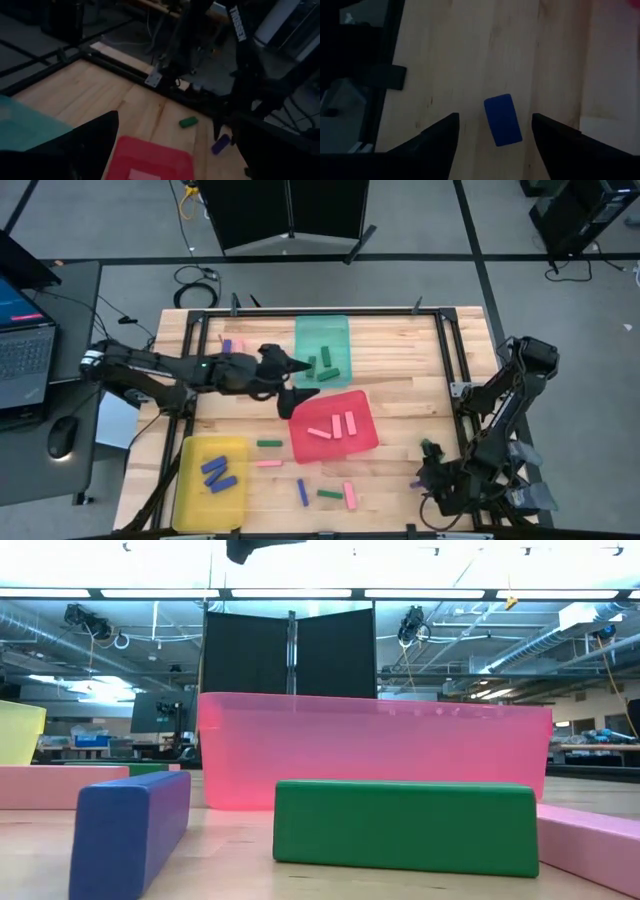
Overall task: Sort blocks
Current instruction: Put the blue block into the yellow bin, then put the green block into the green bin, then put the pink block into the pink bin
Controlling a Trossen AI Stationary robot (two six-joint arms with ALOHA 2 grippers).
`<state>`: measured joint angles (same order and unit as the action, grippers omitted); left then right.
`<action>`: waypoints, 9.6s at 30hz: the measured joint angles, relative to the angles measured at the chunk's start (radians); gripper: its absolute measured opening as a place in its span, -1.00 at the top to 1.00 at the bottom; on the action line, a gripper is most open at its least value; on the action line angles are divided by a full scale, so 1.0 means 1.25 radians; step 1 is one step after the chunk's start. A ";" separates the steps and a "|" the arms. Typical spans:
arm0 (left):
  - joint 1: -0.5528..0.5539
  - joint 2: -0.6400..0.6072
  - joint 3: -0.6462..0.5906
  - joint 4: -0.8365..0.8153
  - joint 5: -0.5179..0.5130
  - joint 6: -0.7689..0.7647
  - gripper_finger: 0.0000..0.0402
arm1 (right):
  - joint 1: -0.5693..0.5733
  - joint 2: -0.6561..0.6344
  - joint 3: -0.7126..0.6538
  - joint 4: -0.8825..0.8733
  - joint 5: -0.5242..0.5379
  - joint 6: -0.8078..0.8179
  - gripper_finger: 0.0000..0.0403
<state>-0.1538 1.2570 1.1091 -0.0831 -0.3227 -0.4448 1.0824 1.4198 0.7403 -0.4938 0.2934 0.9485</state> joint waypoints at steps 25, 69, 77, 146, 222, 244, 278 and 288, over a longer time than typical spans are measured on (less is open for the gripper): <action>-0.094 -0.035 0.001 0.023 -0.021 0.015 -0.95 | -0.047 0.055 0.000 0.092 0.039 -0.086 0.67; -0.330 -0.216 0.001 0.019 -0.248 0.144 -0.95 | -0.606 0.634 0.657 0.820 -0.215 -0.845 0.67; -0.330 -0.216 0.001 0.014 -0.253 0.141 -0.95 | -0.633 0.822 0.895 0.807 -0.262 -0.790 0.67; -0.157 0.284 -0.005 -0.633 0.137 -0.069 -0.95 | -0.441 -0.123 -0.326 1.388 0.370 -0.892 -0.02; 0.123 0.232 0.036 -0.436 -0.029 0.145 0.68 | -0.384 -0.123 -0.325 1.394 0.455 -0.908 -0.02; 0.301 0.319 0.038 -0.213 0.010 0.119 -0.39 | -0.384 -0.122 -0.322 1.392 0.455 -0.893 -0.02; -0.257 0.039 0.037 -0.235 -0.494 0.015 -0.45 | -0.440 0.102 0.082 0.792 0.144 -0.690 -0.02; -0.320 0.033 0.037 -0.223 -0.571 -0.031 -0.45 | -0.484 0.369 0.379 0.681 0.055 -0.706 -0.02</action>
<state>-0.5535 1.2984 1.1557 -0.3616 -1.0360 -0.4832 0.4769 1.8815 1.2135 0.3576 0.3624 0.0659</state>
